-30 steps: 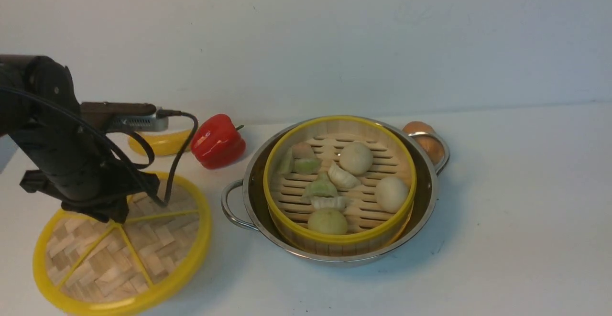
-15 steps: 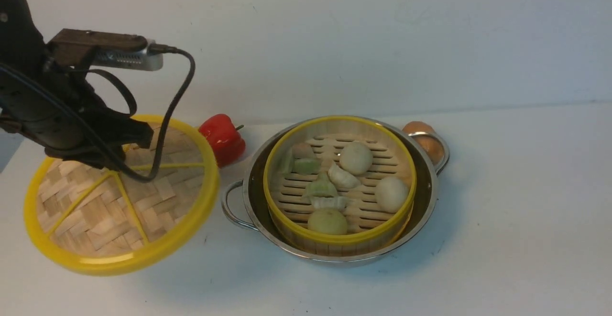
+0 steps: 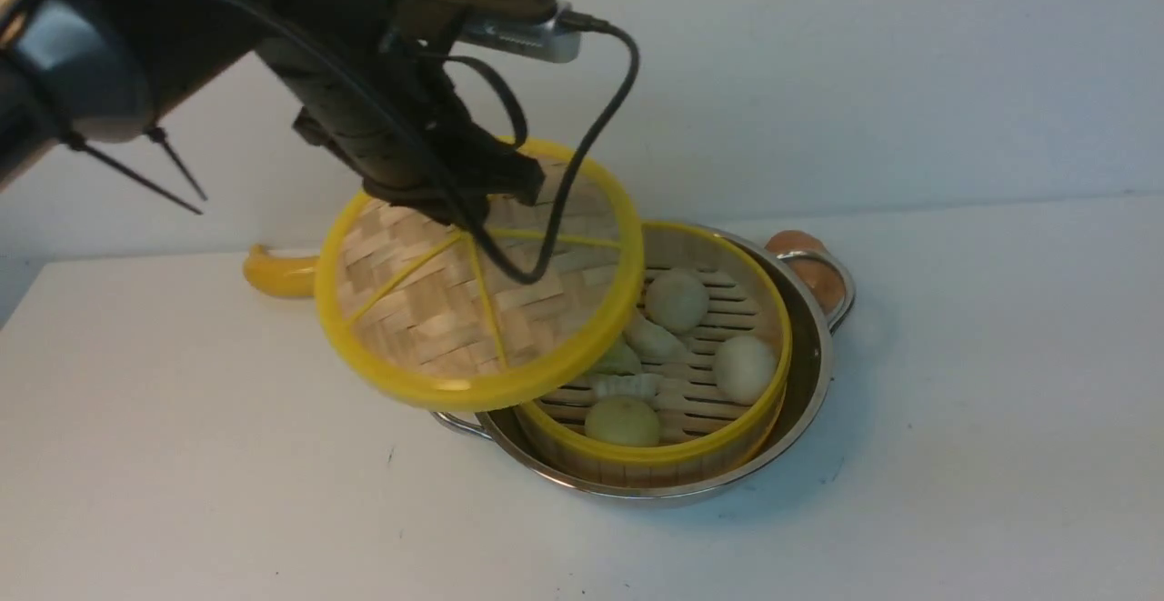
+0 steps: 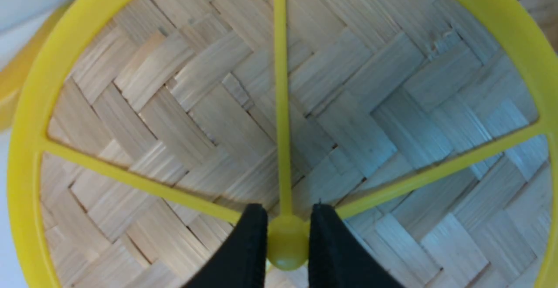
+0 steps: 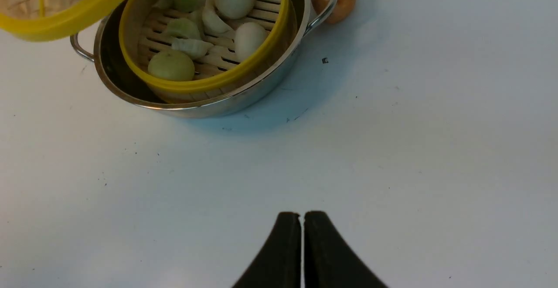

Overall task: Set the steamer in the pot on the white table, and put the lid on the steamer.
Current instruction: 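Place the yellow bamboo steamer lid onto the steamer in the pot with the left gripper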

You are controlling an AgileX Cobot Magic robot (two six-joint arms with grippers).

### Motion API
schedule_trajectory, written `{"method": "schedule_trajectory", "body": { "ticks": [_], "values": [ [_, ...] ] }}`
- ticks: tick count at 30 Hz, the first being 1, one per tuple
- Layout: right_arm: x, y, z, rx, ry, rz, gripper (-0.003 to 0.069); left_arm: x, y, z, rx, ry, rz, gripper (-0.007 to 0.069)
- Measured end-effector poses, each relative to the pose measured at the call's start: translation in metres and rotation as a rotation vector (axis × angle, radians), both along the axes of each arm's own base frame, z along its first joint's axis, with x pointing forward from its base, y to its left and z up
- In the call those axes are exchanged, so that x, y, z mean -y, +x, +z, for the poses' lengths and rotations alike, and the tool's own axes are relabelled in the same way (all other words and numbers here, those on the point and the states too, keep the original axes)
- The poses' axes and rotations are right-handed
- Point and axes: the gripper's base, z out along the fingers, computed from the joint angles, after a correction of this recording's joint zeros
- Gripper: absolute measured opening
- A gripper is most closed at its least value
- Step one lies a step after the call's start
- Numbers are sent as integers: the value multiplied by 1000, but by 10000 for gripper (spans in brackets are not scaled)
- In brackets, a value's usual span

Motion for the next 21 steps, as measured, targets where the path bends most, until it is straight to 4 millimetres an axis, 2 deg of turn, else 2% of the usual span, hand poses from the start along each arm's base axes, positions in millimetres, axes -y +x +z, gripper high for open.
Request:
{"method": "schedule_trajectory", "body": {
  "ticks": [4,8,16,21],
  "values": [
    [0,0,0,-1,0,0,33,33,16,-8,-6,3,-59,111],
    [0,0,0,-1,1,1,35,54,23,-20,-41,16,-98,111],
    [-3,-1,0,-12,27,16,38,81,24,-47,-79,40,-156,111],
    [-3,-1,0,-15,36,20,38,89,26,-56,-73,38,-169,111]
  ]
}}
